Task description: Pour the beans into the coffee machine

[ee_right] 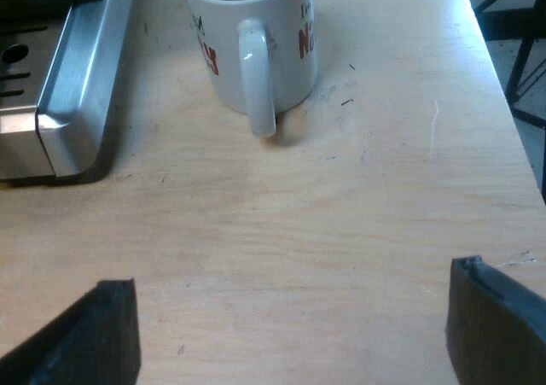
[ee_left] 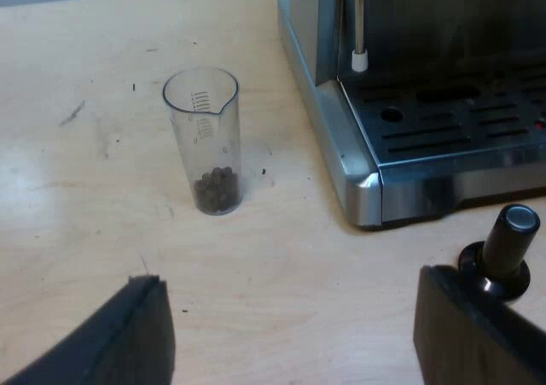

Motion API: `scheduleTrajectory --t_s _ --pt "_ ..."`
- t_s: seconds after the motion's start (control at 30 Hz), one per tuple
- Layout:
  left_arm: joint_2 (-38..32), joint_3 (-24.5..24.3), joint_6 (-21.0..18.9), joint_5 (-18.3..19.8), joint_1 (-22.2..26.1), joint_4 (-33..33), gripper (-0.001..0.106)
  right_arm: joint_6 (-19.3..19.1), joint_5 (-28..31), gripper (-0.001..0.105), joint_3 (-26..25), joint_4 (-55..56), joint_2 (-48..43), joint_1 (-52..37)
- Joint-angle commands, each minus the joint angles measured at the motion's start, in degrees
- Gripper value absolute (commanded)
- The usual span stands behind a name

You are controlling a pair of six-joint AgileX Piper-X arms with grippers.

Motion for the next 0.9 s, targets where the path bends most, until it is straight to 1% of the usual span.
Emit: scheduleTrajectory --t_s 0.03,0.17,0.33,0.43,0.5,0.6,0.67,0.73,0.87,0.9 --pt "-2.2 -0.4 -0.9 -0.1 0.1 -0.3 0.062 -0.3 -0.4 0.079 -0.3 -0.4 -2.6 -0.1" --pt "-2.2 -0.9 -1.7 -0.1 0.1 -0.3 0.062 -0.3 -0.4 0.079 -1.1 -0.4 -2.6 -0.1" --pt "-1.7 -2.5 -1.9 -0.1 0.1 -0.3 0.062 -0.3 -0.8 0.079 -4.5 -0.4 -1.6 -0.1" --pt "-0.6 -4.2 -1.9 -0.1 0.1 -0.3 0.073 -0.3 -2.7 0.079 -7.7 -0.4 0.7 -0.1" --pt "-0.1 -4.7 -1.9 -0.1 0.1 -0.3 0.077 -0.3 -3.8 0.079 -9.0 -0.4 1.8 -0.1" --pt "0.8 -5.6 -1.9 -0.1 0.1 -0.9 0.078 -0.3 -5.8 0.079 -11.9 -0.4 4.9 1.0" --pt "1.3 -5.8 -1.9 -0.1 0.1 -1.7 0.078 -1.1 -6.6 0.079 -13.9 -0.4 6.9 2.2" --pt "1.9 -5.7 -1.9 -0.1 0.1 -2.7 0.078 -2.9 -6.8 0.079 -16.8 -0.4 9.6 3.8" --pt "3.2 -5.7 -1.9 -0.1 0.1 -3.4 0.078 -4.3 -7.2 0.079 -20.1 -0.4 13.6 6.7" --pt "3.8 -5.7 -1.9 -0.1 0.1 -3.6 0.078 -4.6 -8.2 0.079 -21.1 -0.4 15.1 7.8"
